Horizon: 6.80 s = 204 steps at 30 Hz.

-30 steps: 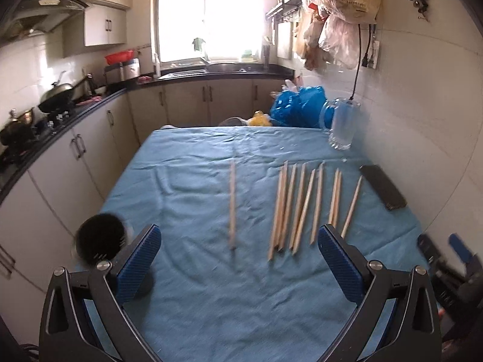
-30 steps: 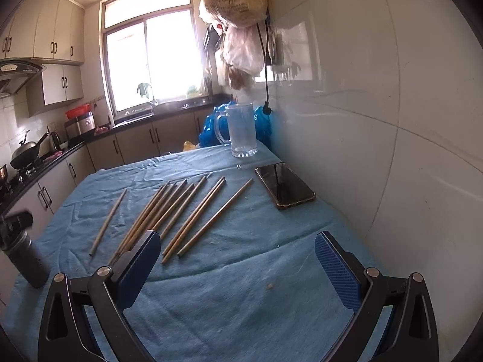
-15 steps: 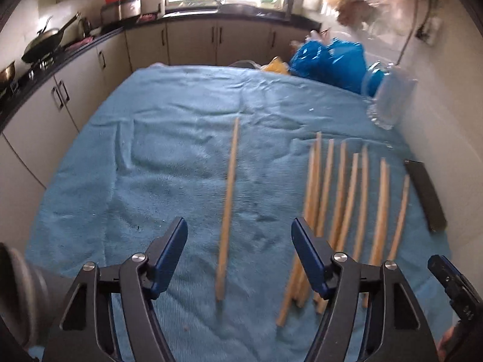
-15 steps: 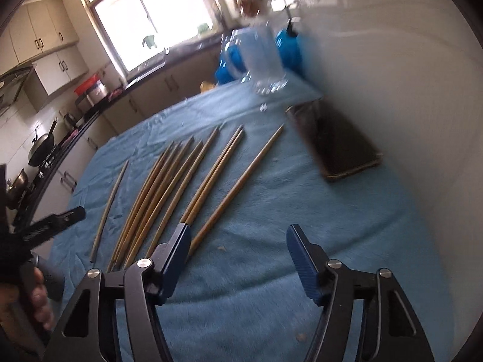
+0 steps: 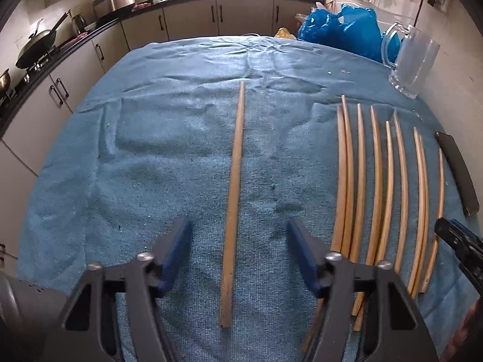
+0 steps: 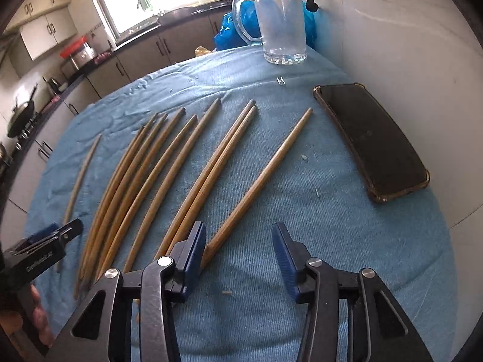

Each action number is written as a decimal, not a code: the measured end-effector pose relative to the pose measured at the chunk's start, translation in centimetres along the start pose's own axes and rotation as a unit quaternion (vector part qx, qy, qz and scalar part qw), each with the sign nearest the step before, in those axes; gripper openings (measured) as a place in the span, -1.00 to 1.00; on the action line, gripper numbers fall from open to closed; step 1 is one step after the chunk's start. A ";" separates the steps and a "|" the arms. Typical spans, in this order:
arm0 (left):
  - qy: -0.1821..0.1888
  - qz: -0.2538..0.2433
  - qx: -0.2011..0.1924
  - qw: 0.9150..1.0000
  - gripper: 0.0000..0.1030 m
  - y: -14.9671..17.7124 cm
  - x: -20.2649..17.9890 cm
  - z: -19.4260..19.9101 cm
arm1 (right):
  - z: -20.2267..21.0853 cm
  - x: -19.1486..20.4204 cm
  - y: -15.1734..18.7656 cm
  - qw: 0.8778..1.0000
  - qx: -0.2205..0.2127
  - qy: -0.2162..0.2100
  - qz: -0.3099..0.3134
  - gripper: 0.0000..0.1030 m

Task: Organize utensils
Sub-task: 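Close the left gripper on one chopstick while the right gripper grasps another, then lift the held chopsticks with both grippers and carry them toward the black cup, then lower both chopsticks into the black cup and open both grippers, then move both open grippers back over the remaining chopsticks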

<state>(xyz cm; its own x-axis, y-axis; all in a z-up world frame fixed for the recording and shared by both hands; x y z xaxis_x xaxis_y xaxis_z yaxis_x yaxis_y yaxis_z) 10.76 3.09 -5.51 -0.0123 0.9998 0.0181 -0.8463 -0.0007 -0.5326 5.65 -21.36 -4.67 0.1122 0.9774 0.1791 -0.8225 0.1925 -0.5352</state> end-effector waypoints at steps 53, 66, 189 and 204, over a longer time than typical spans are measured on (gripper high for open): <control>0.126 0.004 0.085 0.988 -0.80 6.7 -1.1 4.5 | 4.1 -0.4 5.5 0.992 0.089 0.001 0.092 -0.52; 0.109 0.009 0.090 0.990 -0.80 5.2 -1.4 3.1 | 2.5 0.5 4.4 0.982 0.147 0.038 0.108 -0.54; 0.189 0.009 -0.084 0.978 -0.34 4.2 -0.2 14.7 | 9.8 4.1 2.9 0.988 -0.069 -0.134 -0.037 -0.10; 0.173 -0.024 0.000 0.985 -0.71 5.8 -2.9 3.8 | 3.1 3.7 4.3 0.992 -0.012 -0.128 0.012 -0.17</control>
<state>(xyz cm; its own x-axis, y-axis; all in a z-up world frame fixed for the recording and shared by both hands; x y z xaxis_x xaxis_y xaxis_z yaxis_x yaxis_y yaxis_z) 3.85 0.10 -5.41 0.2098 0.9464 -0.2457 -0.8412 0.0466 -0.5388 0.85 -17.16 -3.73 -0.0545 0.9284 0.3676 -0.8098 0.1743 -0.5602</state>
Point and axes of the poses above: each gripper's, at about its wrist camera, not at the fingertips, and z roughly against the way its jaws point, x to its left, y to its underside, the point moved 8 cm from there along -z, roughly the way its jaws point, and after that the axes turned 1 degree about -x, right-handed, at the moved point
